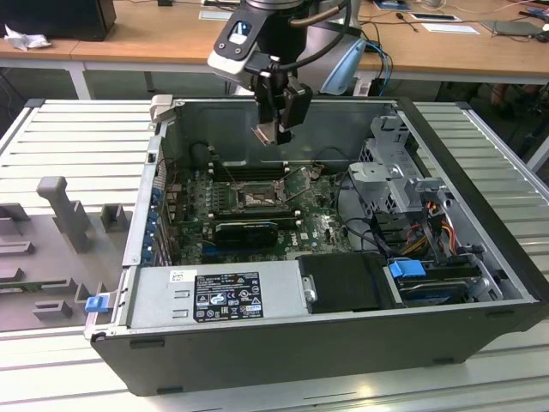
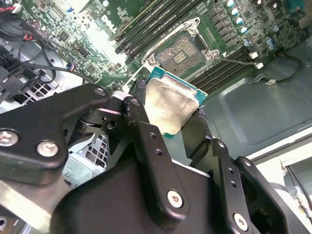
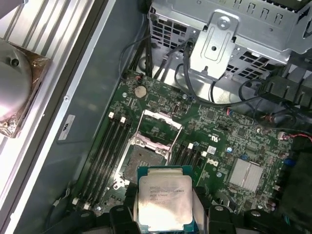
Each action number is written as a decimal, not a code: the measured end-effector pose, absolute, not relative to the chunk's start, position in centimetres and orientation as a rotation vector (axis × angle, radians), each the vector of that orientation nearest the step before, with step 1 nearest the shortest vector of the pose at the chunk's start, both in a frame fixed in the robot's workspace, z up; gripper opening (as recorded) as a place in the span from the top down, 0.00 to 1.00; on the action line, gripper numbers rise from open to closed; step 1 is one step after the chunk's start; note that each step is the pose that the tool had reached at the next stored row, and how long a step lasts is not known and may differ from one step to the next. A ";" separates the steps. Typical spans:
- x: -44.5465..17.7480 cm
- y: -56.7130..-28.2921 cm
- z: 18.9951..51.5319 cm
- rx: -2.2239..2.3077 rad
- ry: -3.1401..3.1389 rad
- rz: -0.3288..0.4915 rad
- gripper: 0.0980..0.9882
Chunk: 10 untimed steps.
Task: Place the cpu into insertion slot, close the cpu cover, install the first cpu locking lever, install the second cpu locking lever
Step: 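Place the cpu into insertion slot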
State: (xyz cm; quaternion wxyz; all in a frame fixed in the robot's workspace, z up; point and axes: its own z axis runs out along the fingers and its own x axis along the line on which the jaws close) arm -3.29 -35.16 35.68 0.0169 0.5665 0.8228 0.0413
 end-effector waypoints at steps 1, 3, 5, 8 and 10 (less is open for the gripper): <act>-3.3 -35.2 35.7 1.766 2.554 0.128 0.51; -3.3 -35.2 35.7 1.780 2.544 0.128 0.51; -3.3 -35.2 35.7 1.797 2.531 0.127 0.51; -3.3 -35.2 35.7 1.829 2.506 0.127 0.51; -3.3 -35.2 35.7 1.843 2.496 0.126 0.51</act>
